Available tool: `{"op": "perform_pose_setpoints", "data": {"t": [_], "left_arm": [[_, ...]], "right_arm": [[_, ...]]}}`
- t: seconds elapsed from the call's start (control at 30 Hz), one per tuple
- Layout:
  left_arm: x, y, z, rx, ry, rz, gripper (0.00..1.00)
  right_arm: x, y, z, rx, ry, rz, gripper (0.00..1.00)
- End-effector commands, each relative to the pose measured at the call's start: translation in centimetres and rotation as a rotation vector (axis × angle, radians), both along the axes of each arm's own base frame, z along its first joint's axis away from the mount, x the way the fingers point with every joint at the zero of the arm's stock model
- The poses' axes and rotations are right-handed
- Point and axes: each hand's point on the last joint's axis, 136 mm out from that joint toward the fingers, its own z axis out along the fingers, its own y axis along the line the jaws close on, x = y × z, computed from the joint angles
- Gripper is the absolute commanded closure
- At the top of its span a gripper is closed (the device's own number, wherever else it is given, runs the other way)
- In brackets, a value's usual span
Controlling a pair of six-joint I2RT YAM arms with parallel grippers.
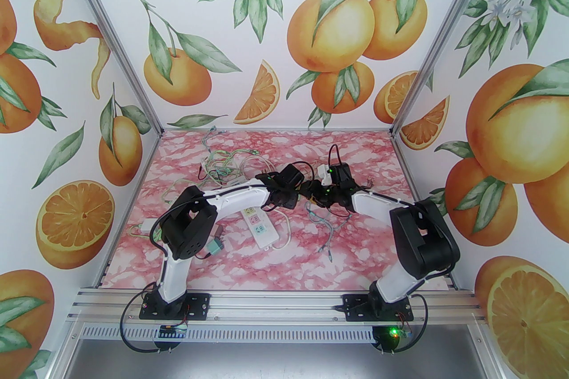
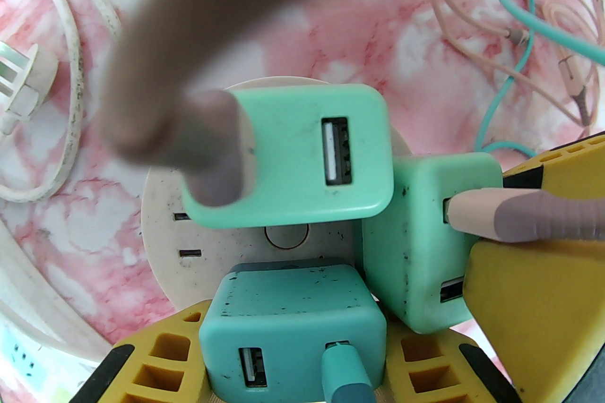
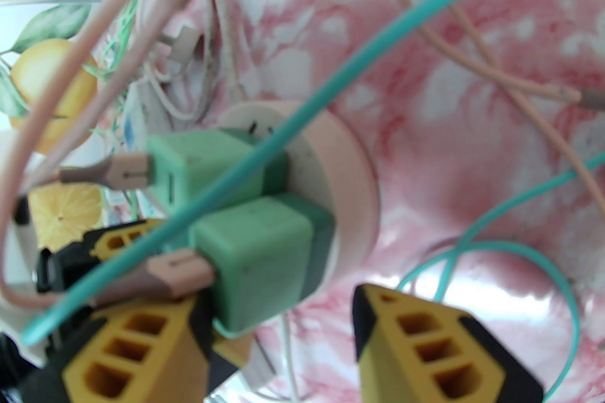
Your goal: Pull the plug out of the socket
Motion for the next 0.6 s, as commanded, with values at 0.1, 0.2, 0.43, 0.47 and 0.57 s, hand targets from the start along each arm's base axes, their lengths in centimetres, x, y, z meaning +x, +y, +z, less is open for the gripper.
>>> {"op": "perform_pose_setpoints", "data": {"t": [0.1,0.2,0.43,0.47,0.57], "left_arm": [[1.12,-1.36,3.17,-0.155,-0.029,0.013,0.66],[0.98,-1.45,2.91,-0.124,-0.037,0.0,0.66],[0.46,-1.88,2.28,0.045,-0.095,-0.054,0.66],[0.41,-2.06,2.34,0.061,-0.106,-0.062,0.66],[0.14,-2.34,2.27,0.086,-0.116,-0.074,0.66]], "right_arm": [[-3.27,-2.66,-5.55,-0.185,0.175,-0.02,0.49],[-3.42,-2.64,-5.57,-0.192,0.177,-0.01,0.49],[-3.67,-2.77,-5.62,-0.209,0.18,0.0,0.49],[-3.74,-2.73,-5.66,-0.21,0.182,0.004,0.49],[-3.92,-2.66,-5.85,-0.217,0.187,0.009,0.49]]}}
